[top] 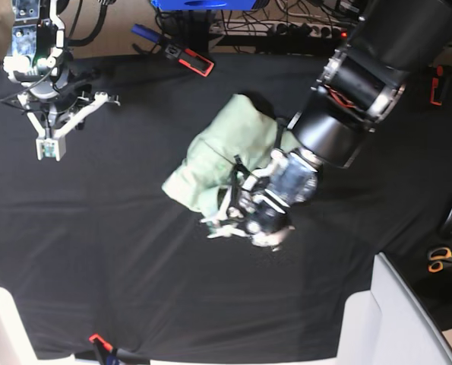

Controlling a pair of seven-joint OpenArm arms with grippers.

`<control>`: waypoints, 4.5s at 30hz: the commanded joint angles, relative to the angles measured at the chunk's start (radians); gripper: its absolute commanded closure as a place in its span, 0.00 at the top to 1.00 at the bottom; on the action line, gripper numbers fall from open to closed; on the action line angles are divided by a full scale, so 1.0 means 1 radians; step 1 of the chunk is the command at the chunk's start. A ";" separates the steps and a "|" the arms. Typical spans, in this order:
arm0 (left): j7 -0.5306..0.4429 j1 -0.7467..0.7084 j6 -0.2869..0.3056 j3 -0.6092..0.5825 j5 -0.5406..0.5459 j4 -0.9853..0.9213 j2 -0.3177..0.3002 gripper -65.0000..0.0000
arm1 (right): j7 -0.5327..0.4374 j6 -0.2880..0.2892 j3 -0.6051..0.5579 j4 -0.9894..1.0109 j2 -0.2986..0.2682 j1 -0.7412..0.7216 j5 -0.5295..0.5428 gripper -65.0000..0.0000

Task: Fold the T-shirt properly
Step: 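Grasp the shirt with the left gripper and drag it toward the table center, then press and square the folded shirt with the left gripper, then release, then bring both grippers to the sides of the folded shirt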

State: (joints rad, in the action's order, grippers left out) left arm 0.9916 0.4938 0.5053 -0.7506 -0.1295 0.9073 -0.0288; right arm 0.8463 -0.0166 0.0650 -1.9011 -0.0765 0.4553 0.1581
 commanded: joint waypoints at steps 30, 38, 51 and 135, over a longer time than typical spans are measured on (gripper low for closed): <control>-0.348 0.110 -0.014 -0.004 -0.382 -0.118 0.171 0.00 | -0.017 -0.001 0.000 -0.013 -0.003 0.003 -0.001 0.03; -0.350 0.116 -0.014 -0.007 -0.384 -0.119 0.171 0.00 | -0.017 -0.001 0.000 -0.013 -0.003 0.001 -0.001 0.03; -0.422 0.105 -0.009 -0.008 -0.384 -0.169 0.186 0.00 | -0.017 -0.001 0.002 -0.013 -0.003 0.001 -0.001 0.03; -0.686 -0.493 0.077 0.696 0.525 0.442 -0.069 0.00 | -0.115 0.665 -0.187 0.300 0.007 -0.359 0.004 0.00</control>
State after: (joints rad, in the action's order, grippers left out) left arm 0.3336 -0.0128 0.5838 -0.0631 0.3946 1.3350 -0.0853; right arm 0.7567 0.6544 -0.1242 -1.5833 -0.0727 0.1154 0.1444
